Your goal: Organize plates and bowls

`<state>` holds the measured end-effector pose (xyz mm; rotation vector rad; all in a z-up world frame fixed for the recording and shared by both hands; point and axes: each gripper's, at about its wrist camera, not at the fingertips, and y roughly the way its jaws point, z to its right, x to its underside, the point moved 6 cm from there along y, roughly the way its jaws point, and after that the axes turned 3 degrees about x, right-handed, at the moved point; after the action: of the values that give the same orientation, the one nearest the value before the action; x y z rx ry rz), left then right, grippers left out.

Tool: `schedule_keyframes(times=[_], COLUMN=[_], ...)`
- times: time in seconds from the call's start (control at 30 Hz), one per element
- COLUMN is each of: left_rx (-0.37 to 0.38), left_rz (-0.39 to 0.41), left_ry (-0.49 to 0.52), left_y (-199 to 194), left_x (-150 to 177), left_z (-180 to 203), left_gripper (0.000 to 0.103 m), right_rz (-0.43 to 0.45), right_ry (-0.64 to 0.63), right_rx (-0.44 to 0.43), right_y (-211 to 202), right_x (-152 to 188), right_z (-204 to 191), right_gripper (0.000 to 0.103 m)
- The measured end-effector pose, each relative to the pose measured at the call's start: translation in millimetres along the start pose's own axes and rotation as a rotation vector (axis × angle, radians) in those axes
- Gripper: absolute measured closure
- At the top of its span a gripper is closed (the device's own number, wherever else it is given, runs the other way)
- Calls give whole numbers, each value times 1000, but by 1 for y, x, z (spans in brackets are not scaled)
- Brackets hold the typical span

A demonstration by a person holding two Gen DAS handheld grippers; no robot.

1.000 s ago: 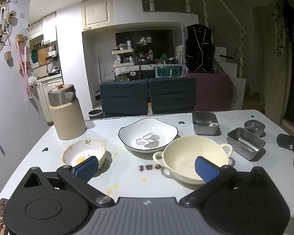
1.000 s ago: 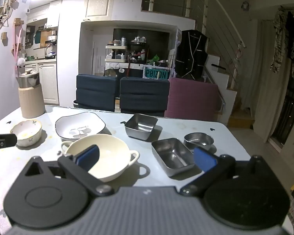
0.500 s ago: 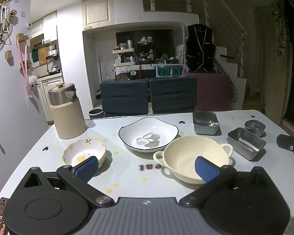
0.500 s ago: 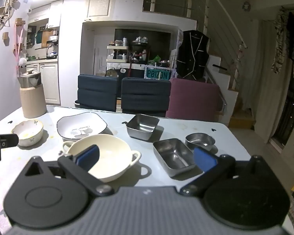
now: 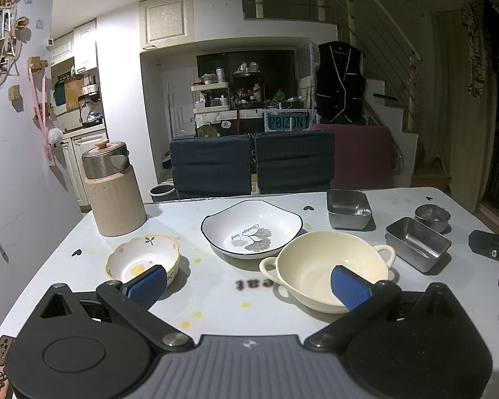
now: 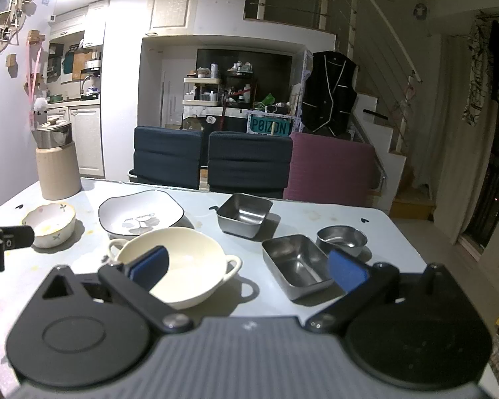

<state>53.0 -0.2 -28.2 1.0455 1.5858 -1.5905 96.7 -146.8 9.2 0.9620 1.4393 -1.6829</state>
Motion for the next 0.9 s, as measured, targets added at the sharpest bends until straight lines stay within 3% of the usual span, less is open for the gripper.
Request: schedule_keyframes(times=[0.9], left_rx=[2], left_rz=[1], left_ry=[1], left_y=[2], left_x=[-1], left_z=[6], left_gripper=[0], right_rz=[-1], right_ry=[0], right_rx=[-2], right_y=[0], right_x=[0], right_z=[-1], right_gripper=[0])
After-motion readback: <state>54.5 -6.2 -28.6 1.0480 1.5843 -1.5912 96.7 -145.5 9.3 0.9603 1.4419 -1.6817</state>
